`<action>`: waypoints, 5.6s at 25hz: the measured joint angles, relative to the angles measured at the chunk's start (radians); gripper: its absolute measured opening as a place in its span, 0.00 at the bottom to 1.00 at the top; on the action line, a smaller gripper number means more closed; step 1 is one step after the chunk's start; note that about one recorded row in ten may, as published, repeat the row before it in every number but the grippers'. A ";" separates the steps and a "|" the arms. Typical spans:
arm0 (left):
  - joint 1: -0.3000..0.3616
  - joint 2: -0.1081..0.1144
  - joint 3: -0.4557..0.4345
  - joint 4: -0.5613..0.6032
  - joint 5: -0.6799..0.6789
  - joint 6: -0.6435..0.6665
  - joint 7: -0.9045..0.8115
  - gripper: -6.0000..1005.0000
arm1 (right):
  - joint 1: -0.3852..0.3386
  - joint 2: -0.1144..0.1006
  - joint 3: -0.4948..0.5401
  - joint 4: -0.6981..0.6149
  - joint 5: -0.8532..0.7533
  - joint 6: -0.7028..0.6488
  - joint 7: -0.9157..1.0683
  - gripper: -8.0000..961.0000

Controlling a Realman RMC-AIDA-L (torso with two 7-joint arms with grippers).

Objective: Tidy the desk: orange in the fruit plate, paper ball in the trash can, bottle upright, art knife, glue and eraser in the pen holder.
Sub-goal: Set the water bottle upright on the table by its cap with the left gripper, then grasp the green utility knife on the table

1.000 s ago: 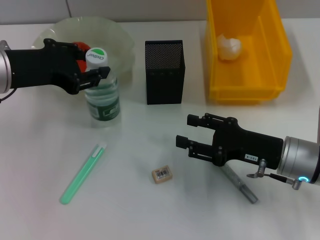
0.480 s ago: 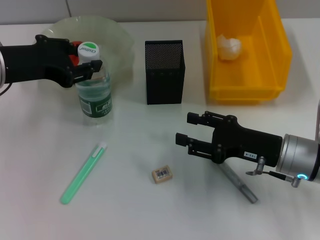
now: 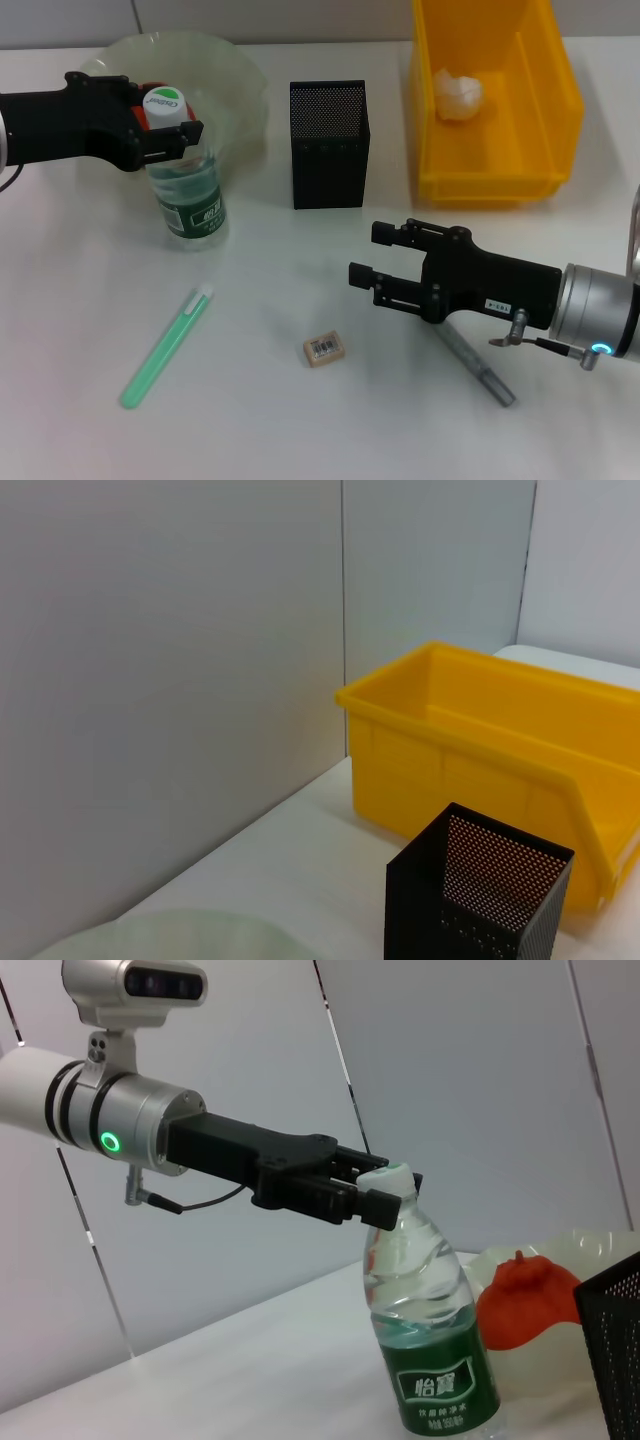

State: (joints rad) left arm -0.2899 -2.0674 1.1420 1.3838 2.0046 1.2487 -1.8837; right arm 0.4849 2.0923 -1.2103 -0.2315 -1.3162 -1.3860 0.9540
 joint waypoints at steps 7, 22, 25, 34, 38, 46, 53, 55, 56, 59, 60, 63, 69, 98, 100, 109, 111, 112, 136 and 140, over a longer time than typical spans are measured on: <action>0.000 0.000 -0.012 0.009 -0.012 0.008 0.000 0.65 | 0.003 0.000 0.000 0.000 0.000 0.003 0.000 0.71; 0.021 0.004 -0.272 -0.266 -0.524 0.412 0.279 0.81 | 0.005 0.000 0.000 -0.002 0.001 -0.004 0.000 0.71; 0.002 0.011 -0.332 -0.484 -0.548 0.573 0.410 0.81 | 0.004 0.000 0.001 -0.006 0.004 -0.005 0.000 0.71; -0.008 0.009 -0.328 -0.774 -0.407 0.626 0.706 0.81 | -0.020 -0.010 0.042 -0.160 0.031 -0.164 0.029 0.71; -0.025 0.005 -0.328 -0.821 -0.334 0.595 0.739 0.81 | -0.018 -0.008 0.090 -0.309 0.037 -0.213 0.130 0.71; -0.029 0.000 -0.323 -0.854 -0.291 0.555 0.743 0.81 | -0.007 -0.012 0.119 -0.842 -0.196 -0.163 0.764 0.71; -0.028 0.001 -0.323 -0.876 -0.290 0.546 0.756 0.81 | 0.035 -0.012 0.120 -1.201 -0.615 -0.176 1.240 0.71; -0.028 0.001 -0.323 -0.877 -0.290 0.544 0.756 0.81 | 0.048 -0.012 0.119 -1.241 -0.676 -0.200 1.310 0.70; -0.028 0.001 -0.323 -0.877 -0.290 0.543 0.756 0.81 | 0.066 -0.013 0.119 -1.280 -0.741 -0.234 1.378 0.70; -0.028 0.001 -0.323 -0.877 -0.289 0.540 0.756 0.81 | 0.129 -0.014 0.126 -1.362 -0.889 -0.351 1.541 0.70; -0.030 0.001 -0.324 -0.877 -0.289 0.537 0.756 0.81 | 0.162 -0.014 0.125 -1.392 -0.952 -0.411 1.596 0.70; -0.034 0.001 -0.324 -0.878 -0.289 0.533 0.757 0.81 | 0.194 -0.014 0.106 -1.394 -1.048 -0.445 1.661 0.70; -0.038 0.001 -0.323 -0.878 -0.289 0.531 0.758 0.81 | 0.217 -0.014 0.051 -1.312 -1.155 -0.435 1.686 0.70; -0.040 0.002 -0.333 -0.877 -0.296 0.504 0.758 0.80 | 0.084 -0.006 -0.090 -1.135 -0.935 -0.089 1.447 0.69; -0.039 0.002 -0.337 -0.877 -0.297 0.504 0.758 0.80 | -0.031 -0.007 -0.084 -1.106 -0.733 0.011 1.277 0.69; -0.033 0.009 -0.385 -0.838 -0.297 0.505 0.695 0.80 | -0.158 -0.011 -0.060 -0.599 -0.040 0.006 0.564 0.69; -0.031 0.010 -0.385 -0.795 -0.294 0.505 0.647 0.80 | -0.147 -0.011 -0.036 -0.428 0.085 -0.052 0.378 0.69; -0.030 0.011 -0.383 -0.755 -0.287 0.505 0.602 0.80 | -0.136 -0.011 -0.020 -0.344 0.128 -0.084 0.290 0.69; -0.239 -0.004 0.115 0.365 0.525 0.721 -0.718 0.80 | -0.070 -0.008 0.017 -0.110 0.186 -0.069 0.165 0.70; -0.251 -0.009 0.202 0.292 0.534 0.660 -0.741 0.80 | -0.062 -0.008 0.017 -0.101 0.187 -0.069 0.166 0.70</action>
State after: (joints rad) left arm -0.5412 -2.0762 1.3441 1.6755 2.5384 1.9083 -2.6249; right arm 0.4229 2.0846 -1.1934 -0.3330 -1.1292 -1.4549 1.1201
